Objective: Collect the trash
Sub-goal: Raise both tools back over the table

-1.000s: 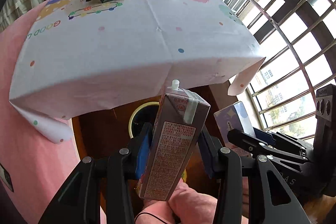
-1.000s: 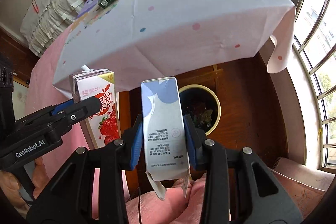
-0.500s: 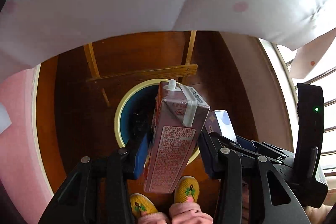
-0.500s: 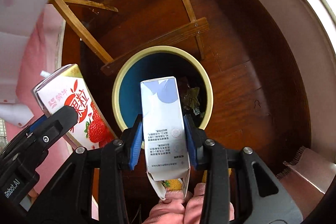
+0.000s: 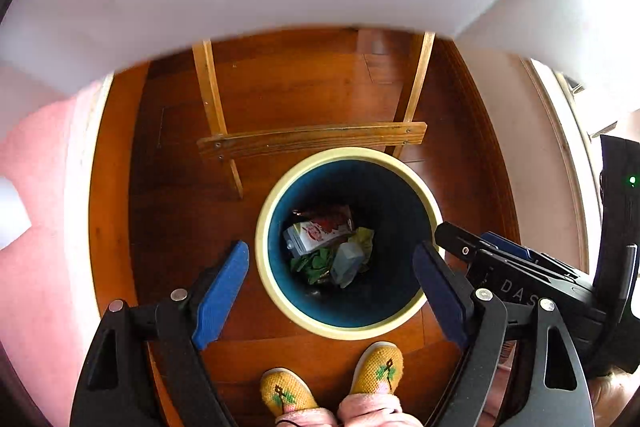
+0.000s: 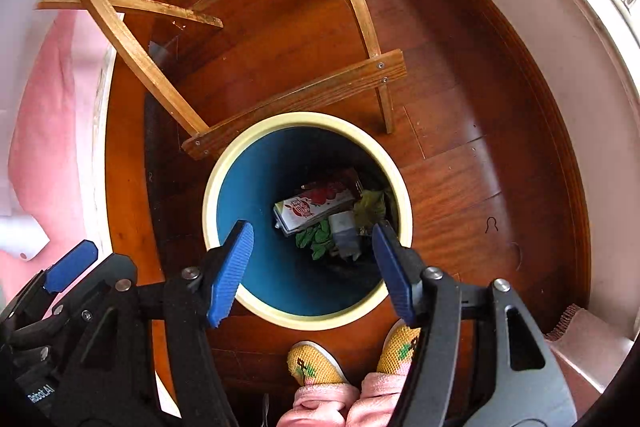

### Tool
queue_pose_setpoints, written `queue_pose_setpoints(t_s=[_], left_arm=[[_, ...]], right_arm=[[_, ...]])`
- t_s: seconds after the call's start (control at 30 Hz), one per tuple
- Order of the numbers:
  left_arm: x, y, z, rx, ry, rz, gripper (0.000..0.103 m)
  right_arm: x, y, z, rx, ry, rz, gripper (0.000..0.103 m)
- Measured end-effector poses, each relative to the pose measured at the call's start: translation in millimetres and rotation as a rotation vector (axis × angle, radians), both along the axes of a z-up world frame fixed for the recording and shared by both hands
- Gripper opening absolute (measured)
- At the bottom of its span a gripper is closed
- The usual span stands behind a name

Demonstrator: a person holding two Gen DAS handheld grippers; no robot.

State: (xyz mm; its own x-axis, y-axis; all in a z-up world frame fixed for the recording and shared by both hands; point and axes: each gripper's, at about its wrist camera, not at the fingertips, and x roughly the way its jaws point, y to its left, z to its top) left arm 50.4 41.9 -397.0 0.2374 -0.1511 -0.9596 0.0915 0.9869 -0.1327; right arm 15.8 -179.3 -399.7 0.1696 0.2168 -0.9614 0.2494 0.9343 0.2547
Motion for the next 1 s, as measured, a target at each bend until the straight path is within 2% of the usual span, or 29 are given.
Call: queue_pose_setpoints(t_s=[0.17, 0.33, 0.5, 0.7, 1.0], left_arm=[[-1, 10, 46, -0.002, -0.02, 0.026, 0.086], [-7, 19, 114, -0.008, -0.07, 0.042, 0.086], [-14, 22, 192, 0.004, -0.135, 0.03, 0.086], [-28, 22, 299, 0.023, -0.264, 0.008, 0.086], [-41, 22, 437, 0.085, -0.402, 0.024, 0.086]], right_arm=[[-1, 7, 48, -0.002, -0.023, 0.029, 0.059], [-7, 12, 116, 0.011, -0.061, 0.074, 0.059], [-12, 20, 192, 0.019, -0.097, 0.138, 0.059], [-16, 25, 294, 0.046, -0.181, 0.208, 0.059], [-12, 23, 424, 0.098, -0.364, 0.281, 0.059]])
